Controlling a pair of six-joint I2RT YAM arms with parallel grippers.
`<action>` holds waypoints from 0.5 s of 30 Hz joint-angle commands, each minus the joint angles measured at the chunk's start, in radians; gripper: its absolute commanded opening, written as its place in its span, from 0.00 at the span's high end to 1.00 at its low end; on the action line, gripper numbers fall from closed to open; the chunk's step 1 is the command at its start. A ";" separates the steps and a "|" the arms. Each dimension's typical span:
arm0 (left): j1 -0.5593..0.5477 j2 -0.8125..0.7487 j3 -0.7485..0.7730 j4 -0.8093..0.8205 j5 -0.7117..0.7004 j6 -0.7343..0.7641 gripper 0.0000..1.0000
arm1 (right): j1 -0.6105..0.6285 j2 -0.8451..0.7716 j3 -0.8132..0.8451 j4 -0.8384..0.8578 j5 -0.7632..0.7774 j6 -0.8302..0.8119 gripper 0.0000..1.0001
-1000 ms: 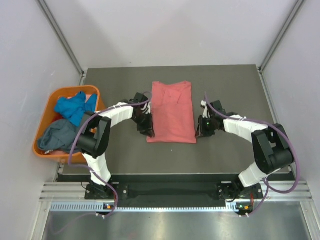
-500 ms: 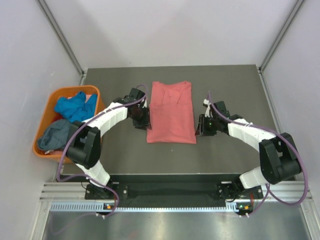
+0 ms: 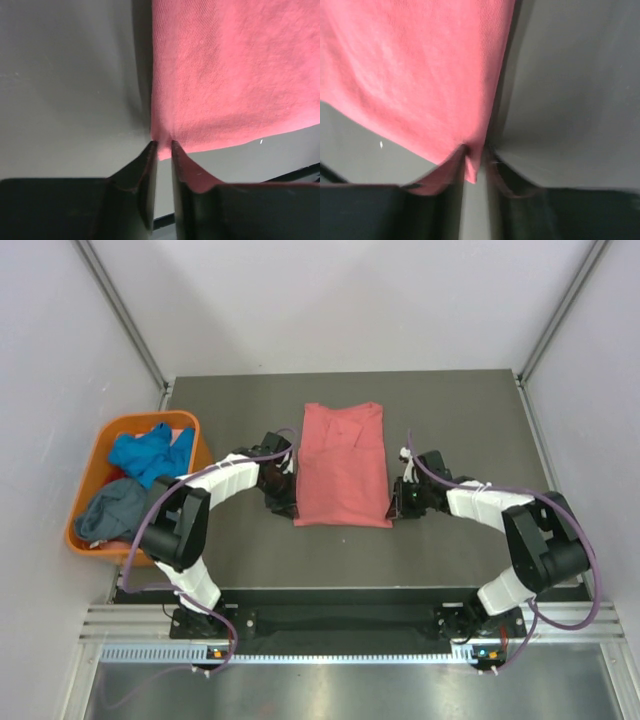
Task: Fold and stack the t-shirts
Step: Fold the tshirt
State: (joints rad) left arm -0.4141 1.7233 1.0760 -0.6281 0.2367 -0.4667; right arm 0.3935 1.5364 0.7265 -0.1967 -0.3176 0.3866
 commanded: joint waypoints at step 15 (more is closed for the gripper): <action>-0.005 -0.073 -0.132 0.080 -0.001 -0.059 1.00 | 0.013 -0.194 -0.225 0.102 0.150 0.103 1.00</action>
State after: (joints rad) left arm -0.4206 1.6829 0.9726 -0.5816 0.2039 -0.5106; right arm 0.3996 1.3727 0.5369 -0.0826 -0.2279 0.4694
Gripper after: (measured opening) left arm 0.011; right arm 0.009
